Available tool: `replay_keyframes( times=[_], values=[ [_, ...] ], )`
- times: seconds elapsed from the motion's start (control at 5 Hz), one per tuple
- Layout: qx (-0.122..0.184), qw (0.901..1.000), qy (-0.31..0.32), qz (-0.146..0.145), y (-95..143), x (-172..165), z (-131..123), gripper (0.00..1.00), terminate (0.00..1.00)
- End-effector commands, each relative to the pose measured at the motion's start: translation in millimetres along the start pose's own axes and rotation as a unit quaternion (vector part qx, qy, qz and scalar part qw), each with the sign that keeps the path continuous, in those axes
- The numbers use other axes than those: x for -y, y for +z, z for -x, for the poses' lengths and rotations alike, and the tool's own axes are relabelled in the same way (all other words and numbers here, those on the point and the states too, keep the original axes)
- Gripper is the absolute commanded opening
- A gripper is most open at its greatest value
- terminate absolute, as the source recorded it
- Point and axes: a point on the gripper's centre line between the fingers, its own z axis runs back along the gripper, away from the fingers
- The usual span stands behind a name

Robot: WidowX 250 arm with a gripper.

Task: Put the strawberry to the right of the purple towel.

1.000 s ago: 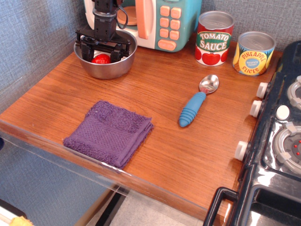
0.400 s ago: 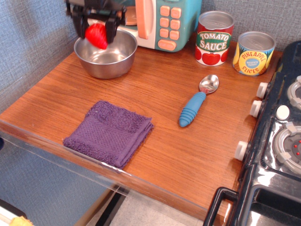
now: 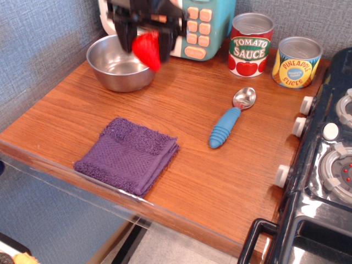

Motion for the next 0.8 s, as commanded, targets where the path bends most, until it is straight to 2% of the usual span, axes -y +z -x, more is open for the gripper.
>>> replay_keyframes(
  times=[0.0,0.2,0.6],
  values=[
    [-0.034,0.994,-0.097,0.036,-13,56,68,0.0,0.0],
    [-0.047,0.9899,-0.128,0.038,-41,76,80,0.0,0.0],
    [-0.064,0.9807,-0.18,0.04,-67,96,85,0.0,0.0]
  ],
)
